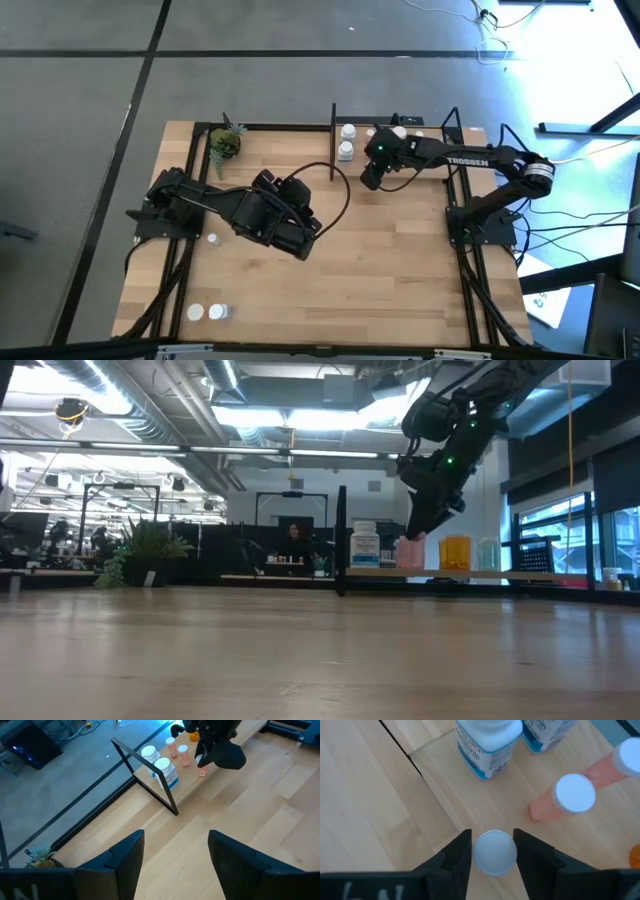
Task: Pick and place medicine bottles onto shelf by color
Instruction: Put the pink pill bottle on the shelf aligned with the other pink pill bottles, then put the white pill bottle on the shelf aligned with the other white pill bottles
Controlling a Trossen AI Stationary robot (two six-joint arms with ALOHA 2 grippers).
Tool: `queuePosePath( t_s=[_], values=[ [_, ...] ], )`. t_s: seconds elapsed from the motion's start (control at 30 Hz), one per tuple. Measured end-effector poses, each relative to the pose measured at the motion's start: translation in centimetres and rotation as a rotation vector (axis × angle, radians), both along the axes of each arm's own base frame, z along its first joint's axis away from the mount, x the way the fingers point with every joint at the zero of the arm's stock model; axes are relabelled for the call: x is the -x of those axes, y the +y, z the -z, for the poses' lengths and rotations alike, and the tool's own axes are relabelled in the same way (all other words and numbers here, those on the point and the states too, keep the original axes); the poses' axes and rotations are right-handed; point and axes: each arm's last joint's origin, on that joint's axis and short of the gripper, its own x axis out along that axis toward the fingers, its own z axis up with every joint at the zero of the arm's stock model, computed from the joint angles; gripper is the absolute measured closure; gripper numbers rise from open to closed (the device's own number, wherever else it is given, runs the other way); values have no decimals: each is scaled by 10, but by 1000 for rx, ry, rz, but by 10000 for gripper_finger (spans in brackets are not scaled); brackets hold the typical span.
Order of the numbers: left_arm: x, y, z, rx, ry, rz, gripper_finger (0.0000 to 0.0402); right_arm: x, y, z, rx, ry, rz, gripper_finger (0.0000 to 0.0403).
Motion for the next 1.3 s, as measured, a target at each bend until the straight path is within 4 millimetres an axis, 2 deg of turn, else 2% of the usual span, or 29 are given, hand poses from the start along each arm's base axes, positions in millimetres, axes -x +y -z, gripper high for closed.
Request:
queuePosePath(
  t_s=[0.3, 0.73, 1.07, 1.3],
  values=[
    [0, 0, 0, 0, 0, 0, 188, 0, 0, 1, -1, 1, 0, 204],
    [0, 0, 0, 0, 1, 0, 188, 0, 0, -2, 6, -12, 0, 198],
    [0, 0, 0, 12, 5, 4, 188, 16, 6, -31, 76, -86, 57, 198],
    [10, -2, -8, 79, -2, 30, 188, 35, 30, -67, 148, -182, -35, 198]
  ],
)
